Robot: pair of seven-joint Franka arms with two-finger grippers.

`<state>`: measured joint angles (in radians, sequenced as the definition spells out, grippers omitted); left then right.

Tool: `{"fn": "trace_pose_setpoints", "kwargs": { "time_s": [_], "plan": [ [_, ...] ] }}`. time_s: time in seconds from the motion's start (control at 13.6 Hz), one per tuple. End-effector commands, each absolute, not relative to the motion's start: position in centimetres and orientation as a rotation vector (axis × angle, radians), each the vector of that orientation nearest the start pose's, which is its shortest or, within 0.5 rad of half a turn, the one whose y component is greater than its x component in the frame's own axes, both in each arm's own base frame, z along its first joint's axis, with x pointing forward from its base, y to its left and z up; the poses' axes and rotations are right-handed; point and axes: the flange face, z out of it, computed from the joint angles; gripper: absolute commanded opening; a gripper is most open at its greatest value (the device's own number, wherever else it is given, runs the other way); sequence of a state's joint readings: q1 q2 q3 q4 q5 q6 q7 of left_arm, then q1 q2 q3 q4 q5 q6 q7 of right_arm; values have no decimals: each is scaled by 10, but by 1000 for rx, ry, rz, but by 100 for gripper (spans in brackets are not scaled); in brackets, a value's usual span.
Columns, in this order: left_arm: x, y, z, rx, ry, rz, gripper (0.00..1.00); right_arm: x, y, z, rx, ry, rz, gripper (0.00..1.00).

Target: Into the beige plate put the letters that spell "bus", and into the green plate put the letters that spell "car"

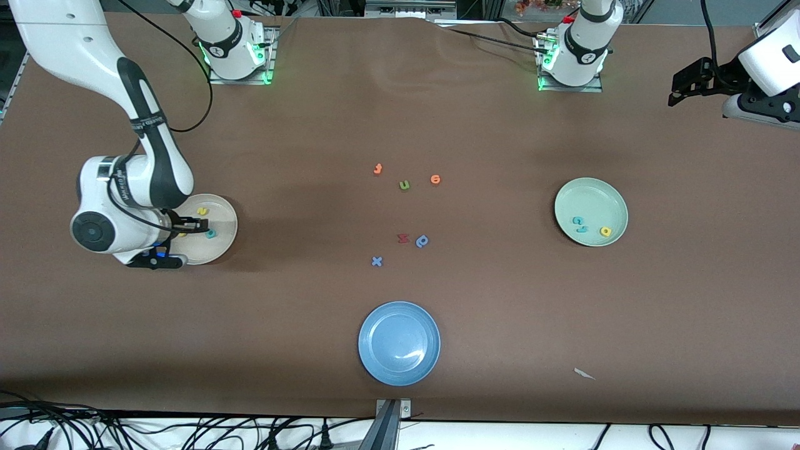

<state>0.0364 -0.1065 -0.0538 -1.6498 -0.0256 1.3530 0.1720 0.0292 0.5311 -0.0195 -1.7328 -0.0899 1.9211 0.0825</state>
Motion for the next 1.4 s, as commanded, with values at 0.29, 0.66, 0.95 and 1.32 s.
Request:
{"fn": "trace_pose_setpoints", "kwargs": {
  "time_s": [0.29, 0.66, 0.95, 1.32],
  "plan": [
    [502, -12, 628, -3153, 303, 303, 100, 679, 10, 439, -3213, 54, 318, 100],
    [503, -11, 628, -3154, 301, 298, 100, 681, 14, 503, -3200, 69, 206, 100],
    [509, -15, 633, -3171, 301, 117, 100, 674, 21, 519, -3197, 41, 191, 100],
    [456, -15, 616, -3179, 277, -3, 100, 659, 26, 518, -3177, 63, 172, 100]
  ]
}}
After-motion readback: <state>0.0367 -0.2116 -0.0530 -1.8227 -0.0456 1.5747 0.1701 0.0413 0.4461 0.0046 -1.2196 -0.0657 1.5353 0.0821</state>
